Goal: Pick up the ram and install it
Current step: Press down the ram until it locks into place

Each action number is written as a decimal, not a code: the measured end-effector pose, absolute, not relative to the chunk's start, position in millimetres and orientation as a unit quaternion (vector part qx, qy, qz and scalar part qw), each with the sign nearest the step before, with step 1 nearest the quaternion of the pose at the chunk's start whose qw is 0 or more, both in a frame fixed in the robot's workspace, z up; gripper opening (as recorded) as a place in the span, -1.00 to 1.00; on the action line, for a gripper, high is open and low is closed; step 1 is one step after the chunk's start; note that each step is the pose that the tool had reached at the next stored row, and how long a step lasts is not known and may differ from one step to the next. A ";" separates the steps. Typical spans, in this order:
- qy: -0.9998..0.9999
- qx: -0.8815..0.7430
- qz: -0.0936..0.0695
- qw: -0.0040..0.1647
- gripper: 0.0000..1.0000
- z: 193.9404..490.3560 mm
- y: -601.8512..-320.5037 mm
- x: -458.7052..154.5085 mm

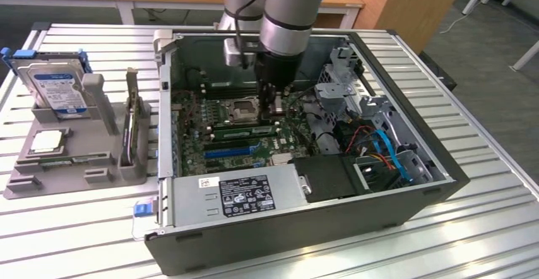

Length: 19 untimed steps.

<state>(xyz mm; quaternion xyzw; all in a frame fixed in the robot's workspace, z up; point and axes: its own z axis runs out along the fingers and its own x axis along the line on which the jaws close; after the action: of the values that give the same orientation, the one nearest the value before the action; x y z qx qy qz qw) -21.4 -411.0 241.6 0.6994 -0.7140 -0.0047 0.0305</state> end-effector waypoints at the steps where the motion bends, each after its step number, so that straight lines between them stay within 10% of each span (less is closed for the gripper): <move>1: -0.714 0.699 -0.005 0.030 -0.79 244.5 -410.9 -19.6; 19: -0.713 0.700 -0.005 0.030 -0.79 326.4 -409.6 -14.7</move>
<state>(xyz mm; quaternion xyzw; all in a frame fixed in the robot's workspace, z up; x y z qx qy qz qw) -14.7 -409.6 326.4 0.7002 -0.7133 -0.0047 0.0305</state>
